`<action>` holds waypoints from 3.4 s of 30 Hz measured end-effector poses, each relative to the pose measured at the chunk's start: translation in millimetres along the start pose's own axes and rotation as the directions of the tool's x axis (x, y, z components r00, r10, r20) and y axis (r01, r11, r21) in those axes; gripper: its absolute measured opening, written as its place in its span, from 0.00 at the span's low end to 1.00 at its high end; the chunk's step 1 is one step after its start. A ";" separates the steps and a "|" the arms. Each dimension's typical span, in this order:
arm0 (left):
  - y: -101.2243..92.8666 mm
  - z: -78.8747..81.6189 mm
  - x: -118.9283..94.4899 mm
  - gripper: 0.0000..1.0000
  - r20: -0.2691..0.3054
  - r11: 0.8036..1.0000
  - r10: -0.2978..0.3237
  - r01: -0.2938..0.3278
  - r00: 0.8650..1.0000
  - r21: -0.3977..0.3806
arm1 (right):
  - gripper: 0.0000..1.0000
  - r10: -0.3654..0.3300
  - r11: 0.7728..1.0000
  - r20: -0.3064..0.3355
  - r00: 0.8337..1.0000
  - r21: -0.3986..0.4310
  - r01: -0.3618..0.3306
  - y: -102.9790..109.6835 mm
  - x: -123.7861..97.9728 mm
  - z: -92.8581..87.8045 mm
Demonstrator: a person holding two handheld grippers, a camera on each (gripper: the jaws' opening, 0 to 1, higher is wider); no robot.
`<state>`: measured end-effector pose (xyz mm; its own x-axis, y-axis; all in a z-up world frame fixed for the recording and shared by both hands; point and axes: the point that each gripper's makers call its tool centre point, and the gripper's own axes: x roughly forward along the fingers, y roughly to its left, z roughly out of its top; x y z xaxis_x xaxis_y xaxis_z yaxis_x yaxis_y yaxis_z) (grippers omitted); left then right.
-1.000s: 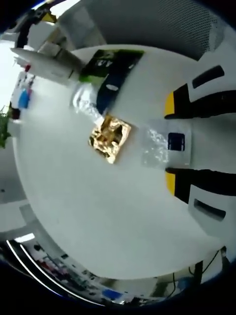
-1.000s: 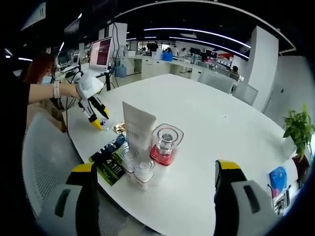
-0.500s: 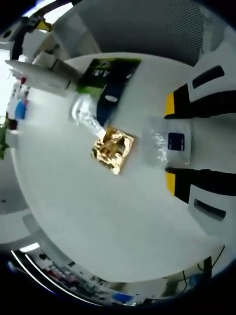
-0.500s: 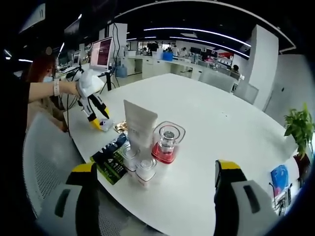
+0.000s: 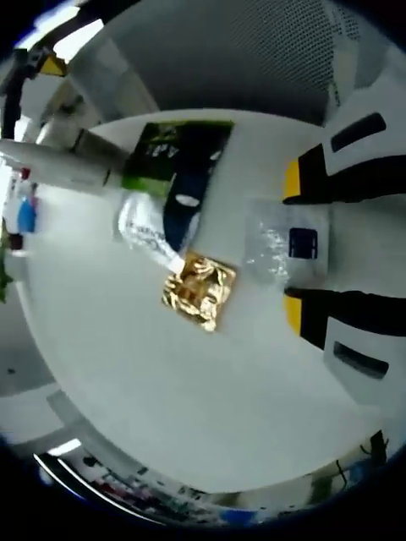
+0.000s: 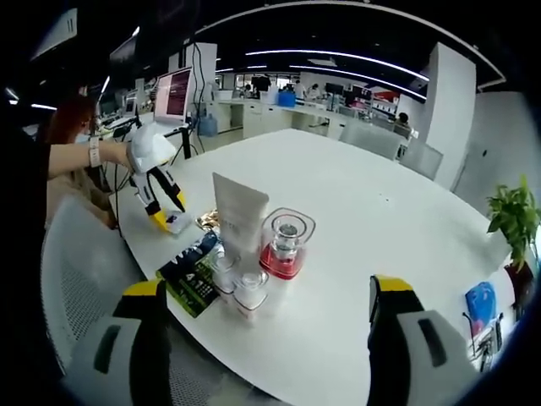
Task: Arrange the skincare products in the storage area until every visible bottle or jar stands upright without overlapping.
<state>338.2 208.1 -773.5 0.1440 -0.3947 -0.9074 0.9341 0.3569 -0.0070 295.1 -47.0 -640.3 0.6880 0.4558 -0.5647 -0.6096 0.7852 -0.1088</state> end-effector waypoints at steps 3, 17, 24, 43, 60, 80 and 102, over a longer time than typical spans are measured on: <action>-5.7 1.8 1.2 0.37 -0.001 1.000 -0.014 0.014 1.000 0.020 | 0.99 0.006 1.000 -0.001 1.000 -0.002 -0.006 1.7 0.2 0.2; -24.4 7.2 0.0 0.37 -0.018 0.994 -0.027 0.029 0.999 0.104 | 0.99 0.012 1.000 0.012 1.000 0.008 -0.012 3.6 -2.4 1.9; -35.9 8.4 4.2 0.37 -0.044 0.985 -0.044 0.051 0.998 0.162 | 0.99 0.018 1.000 0.010 1.000 0.006 -0.018 4.8 -2.9 1.6; -54.9 11.4 11.7 0.37 -0.064 0.969 -0.064 0.078 0.996 0.235 | 0.99 0.016 1.000 0.034 0.999 0.015 -0.017 3.7 -5.9 3.5; -63.3 11.6 18.9 0.37 -0.066 0.962 -0.095 0.108 0.993 0.252 | 0.99 0.015 1.000 0.018 1.000 0.017 -0.015 3.9 -7.4 -1.0; -64.2 12.5 18.7 0.38 -0.081 0.964 -0.105 0.122 0.991 0.234 | 0.99 0.029 1.000 0.013 0.999 0.007 -0.029 6.7 -4.6 0.5; -63.9 16.9 21.3 0.58 -0.077 0.973 -0.106 0.120 0.991 0.198 | 0.99 0.038 0.999 0.008 0.999 0.002 -0.038 8.1 -3.8 -0.2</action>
<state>287.1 162.6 -785.3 0.0184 -0.3642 -0.9311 0.9907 0.1319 -0.0320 287.6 -42.4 -639.2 0.6677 0.4889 -0.5615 -0.6346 0.7681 -0.0858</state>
